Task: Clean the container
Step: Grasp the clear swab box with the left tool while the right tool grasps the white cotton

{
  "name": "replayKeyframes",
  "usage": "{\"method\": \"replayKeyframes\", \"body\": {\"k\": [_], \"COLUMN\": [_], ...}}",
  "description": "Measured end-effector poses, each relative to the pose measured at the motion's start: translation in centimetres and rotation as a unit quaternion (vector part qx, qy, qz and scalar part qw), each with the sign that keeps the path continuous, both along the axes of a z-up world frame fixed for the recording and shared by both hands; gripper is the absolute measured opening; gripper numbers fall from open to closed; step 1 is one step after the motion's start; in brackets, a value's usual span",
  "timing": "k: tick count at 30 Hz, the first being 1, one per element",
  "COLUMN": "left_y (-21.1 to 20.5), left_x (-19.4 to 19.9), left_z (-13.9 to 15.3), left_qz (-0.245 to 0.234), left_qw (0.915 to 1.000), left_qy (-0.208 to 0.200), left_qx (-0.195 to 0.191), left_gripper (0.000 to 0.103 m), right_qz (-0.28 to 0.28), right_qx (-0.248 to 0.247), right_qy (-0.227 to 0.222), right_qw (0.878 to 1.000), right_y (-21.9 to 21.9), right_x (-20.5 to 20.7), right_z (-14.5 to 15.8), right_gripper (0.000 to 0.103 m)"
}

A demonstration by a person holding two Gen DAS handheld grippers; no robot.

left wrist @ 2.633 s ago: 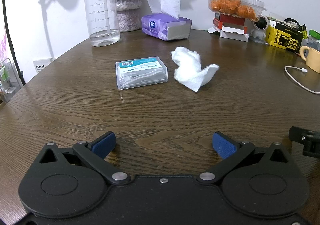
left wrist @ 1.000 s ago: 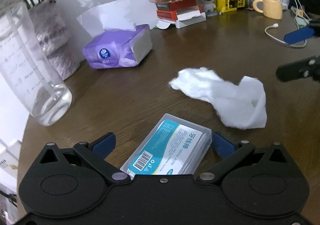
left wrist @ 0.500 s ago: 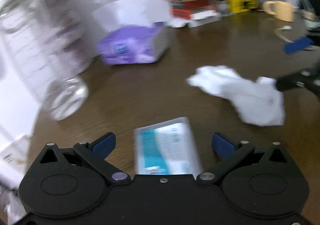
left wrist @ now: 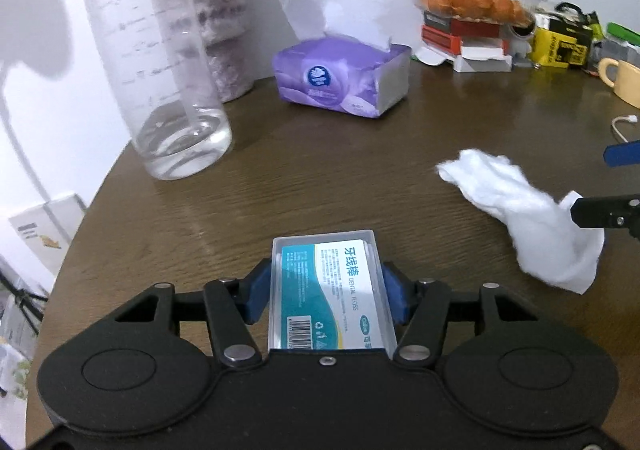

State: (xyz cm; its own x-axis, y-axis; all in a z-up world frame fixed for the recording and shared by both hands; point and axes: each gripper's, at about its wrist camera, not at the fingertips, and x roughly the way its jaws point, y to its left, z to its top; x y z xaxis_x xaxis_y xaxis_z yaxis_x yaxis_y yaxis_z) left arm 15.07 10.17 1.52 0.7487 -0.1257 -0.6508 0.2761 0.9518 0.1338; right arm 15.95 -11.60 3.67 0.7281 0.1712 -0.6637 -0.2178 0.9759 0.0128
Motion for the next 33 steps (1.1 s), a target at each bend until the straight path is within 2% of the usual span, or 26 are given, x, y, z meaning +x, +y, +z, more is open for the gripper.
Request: {"method": "replayKeyframes", "body": {"k": [5,11,15,16,17,18,19,20,23,25,28,30,33], "left_y": [-1.0,-2.4,-3.2,-3.4,-3.6,-3.6,-3.7,-3.8,-4.2,-5.1,-6.7,-8.0,-10.2], "left_x": [-3.6,-9.2,-12.2,-12.9,-13.4,-13.9,-14.3,-14.6,-15.7,-16.3,-16.5,-16.5,-16.7], "left_z": [1.6,3.6,3.4,3.3,3.2,3.1,3.0,2.9,3.0,3.1,2.9,2.8,2.5], "left_qz": [0.008,0.017,0.034,0.039,0.042,0.043,0.044,0.046,0.036,0.022,-0.01,-0.038,-0.099], "left_qw": [0.9993,0.9973,0.9962,0.9959,0.9957,0.9957,0.9957,0.9955,0.9943,0.9934,0.9932,0.993,0.9882], "left_qy": [-0.037,-0.068,-0.075,-0.077,-0.078,-0.079,-0.08,-0.081,-0.1,-0.111,-0.113,-0.11,-0.117], "left_qx": [-0.003,0.022,0.027,0.028,0.027,0.023,0.019,0.015,0.007,0.019,0.027,0.023,0.01], "left_gripper": [0.056,0.056,0.056,0.056,0.056,0.056,0.056,0.056,0.056,0.056,0.056,0.056,0.056], "right_qz": [0.014,0.045,0.061,0.061,0.062,0.065,0.063,0.062,0.074,0.092,0.163,0.226,0.318], "right_qx": [0.008,0.037,0.034,0.023,0.019,0.02,0.021,0.021,0.037,0.045,0.074,0.085,0.079], "right_qy": [-0.004,-0.002,0.026,0.033,0.04,0.048,0.043,0.039,0.02,0.0,-0.044,-0.078,-0.088], "right_qw": [1.0,0.998,0.997,0.997,0.997,0.997,0.997,0.997,0.996,0.995,0.983,0.967,0.941], "right_y": [0.5,2.1,3.6,4.1,4.3,4.4,4.3,4.3,3.5,2.8,1.2,0.2,-0.8], "right_x": [0.3,1.7,3.1,3.4,3.8,4.0,3.8,3.7,2.1,0.3,-3.8,-6.8,-10.5], "right_z": [0.2,0.5,-0.4,-0.8,-1.2,-1.5,-1.6,-1.6,-0.8,0.2,3.1,5.0,6.8], "right_gripper": [0.098,0.093,0.081,0.074,0.056,0.046,0.029,0.018,0.014,0.014,0.014,0.014,0.014]}}
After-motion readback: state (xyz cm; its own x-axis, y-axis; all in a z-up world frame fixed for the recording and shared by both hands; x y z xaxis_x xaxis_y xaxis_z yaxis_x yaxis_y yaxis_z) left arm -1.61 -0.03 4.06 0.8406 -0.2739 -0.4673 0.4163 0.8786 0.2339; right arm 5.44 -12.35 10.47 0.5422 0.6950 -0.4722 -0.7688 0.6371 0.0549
